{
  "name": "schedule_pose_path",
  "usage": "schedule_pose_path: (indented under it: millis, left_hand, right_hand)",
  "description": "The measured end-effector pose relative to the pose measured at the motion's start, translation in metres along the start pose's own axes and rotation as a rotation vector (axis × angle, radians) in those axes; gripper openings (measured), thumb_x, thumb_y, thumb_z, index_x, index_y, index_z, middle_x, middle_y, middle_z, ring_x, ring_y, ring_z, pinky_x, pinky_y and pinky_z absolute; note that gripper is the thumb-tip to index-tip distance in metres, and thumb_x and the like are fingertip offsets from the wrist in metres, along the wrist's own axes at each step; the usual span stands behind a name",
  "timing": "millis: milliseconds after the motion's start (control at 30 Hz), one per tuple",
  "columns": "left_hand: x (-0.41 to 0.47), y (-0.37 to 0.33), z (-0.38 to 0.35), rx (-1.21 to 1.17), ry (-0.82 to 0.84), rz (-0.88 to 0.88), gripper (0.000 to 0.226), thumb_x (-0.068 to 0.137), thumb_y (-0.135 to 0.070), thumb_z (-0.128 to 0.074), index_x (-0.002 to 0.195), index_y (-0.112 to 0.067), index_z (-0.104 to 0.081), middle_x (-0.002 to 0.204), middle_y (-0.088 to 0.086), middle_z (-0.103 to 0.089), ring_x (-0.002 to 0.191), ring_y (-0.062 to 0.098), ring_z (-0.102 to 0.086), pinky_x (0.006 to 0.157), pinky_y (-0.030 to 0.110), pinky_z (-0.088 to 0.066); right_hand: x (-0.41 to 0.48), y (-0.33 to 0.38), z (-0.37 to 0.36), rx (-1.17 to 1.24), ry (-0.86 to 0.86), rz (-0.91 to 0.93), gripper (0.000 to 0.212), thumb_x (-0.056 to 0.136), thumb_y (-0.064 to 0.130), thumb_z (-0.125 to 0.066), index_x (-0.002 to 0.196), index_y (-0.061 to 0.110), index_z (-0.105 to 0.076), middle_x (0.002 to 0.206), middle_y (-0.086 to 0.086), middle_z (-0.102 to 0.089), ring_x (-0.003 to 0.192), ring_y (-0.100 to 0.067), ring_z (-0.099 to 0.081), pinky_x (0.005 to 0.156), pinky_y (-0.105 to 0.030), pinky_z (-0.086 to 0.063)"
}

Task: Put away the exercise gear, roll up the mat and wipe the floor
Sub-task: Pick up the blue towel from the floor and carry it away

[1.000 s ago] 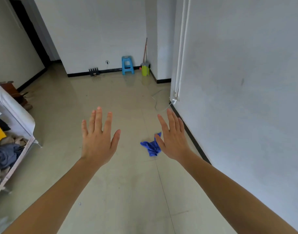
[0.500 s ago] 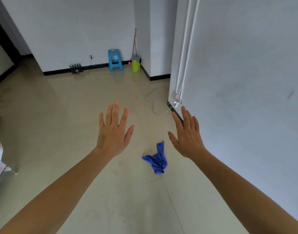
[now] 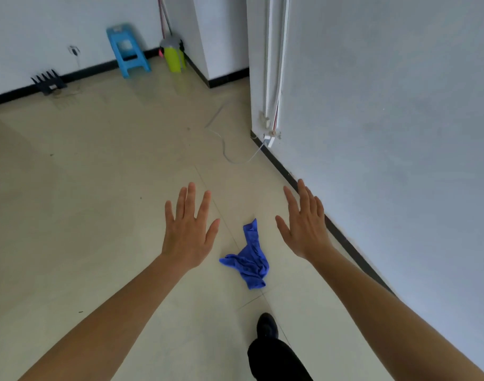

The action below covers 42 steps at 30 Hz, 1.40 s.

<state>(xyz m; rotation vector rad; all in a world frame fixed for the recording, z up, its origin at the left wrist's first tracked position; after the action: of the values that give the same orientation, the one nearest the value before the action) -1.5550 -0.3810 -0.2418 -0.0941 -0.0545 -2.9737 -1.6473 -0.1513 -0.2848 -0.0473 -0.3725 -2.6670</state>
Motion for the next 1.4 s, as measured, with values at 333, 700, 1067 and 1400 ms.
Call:
schedule_pose_path:
  millis: [333, 700, 1067, 1400]
  left_hand:
    - [0.115, 0.025, -0.225, -0.139, 0.321, 0.03, 0.068, 0.097, -0.052, -0.015, 0.154, -0.015, -0.022, 0.162, 0.017, -0.012, 0.15, 0.033, -0.014, 0.117, 0.058, -0.019]
    - [0.091, -0.012, -0.669, -0.209, 0.611, -0.159, 0.05, 0.098, -0.029, -0.041, 0.141, -0.006, -0.048, 0.154, 0.019, -0.035, 0.139, 0.035, -0.04, 0.101, 0.052, -0.046]
    - [0.105, -0.008, -0.928, -0.114, 0.638, -0.209, 0.049, 0.098, -0.028, -0.05, 0.142, -0.009, -0.039, 0.131, 0.017, -0.058, 0.124, 0.038, -0.048, 0.1, 0.05, -0.036]
    - [0.076, 0.053, -0.825, -0.014, 0.665, -0.221, 0.011, 0.083, -0.004, -0.064, 0.091, -0.012, -0.064, 0.083, 0.011, -0.066, 0.08, 0.034, -0.058, 0.071, 0.041, -0.039]
  right_hand:
    - [0.102, -0.043, -0.219, -0.004, 0.368, -0.015, 0.061, 0.105, 0.036, -0.044, 0.157, 0.011, -0.026, 0.164, -0.017, -0.019, 0.149, -0.034, -0.026, 0.117, -0.045, -0.029]
    - [0.028, -0.132, -0.623, 0.027, 0.849, -0.257, 0.056, 0.104, 0.019, -0.038, 0.158, 0.021, -0.019, 0.164, -0.001, -0.019, 0.139, -0.023, -0.038, 0.102, -0.036, -0.042]
    - [0.007, -0.161, -0.871, -0.108, 0.965, -0.245, 0.096, 0.087, 0.005, -0.066, 0.159, 0.02, -0.006, 0.13, -0.004, -0.052, 0.101, -0.031, -0.063, 0.065, -0.038, -0.041]
    - [0.015, -0.132, -0.775, -0.197, 0.975, -0.182, 0.036, 0.085, 0.013, -0.067, 0.115, 0.012, -0.048, 0.108, -0.005, -0.062, 0.098, -0.03, -0.061, 0.074, -0.034, -0.039]
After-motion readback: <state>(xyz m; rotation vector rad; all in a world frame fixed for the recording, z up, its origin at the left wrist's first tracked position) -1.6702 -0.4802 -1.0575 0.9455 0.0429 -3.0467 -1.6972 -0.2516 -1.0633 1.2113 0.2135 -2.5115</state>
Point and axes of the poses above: each hand's wrist, its own x-axis towards the middle knuckle, its own z-axis out of the back of the hand, y = z × x, the point moved 10 cm from there along x, towards the middle knuckle
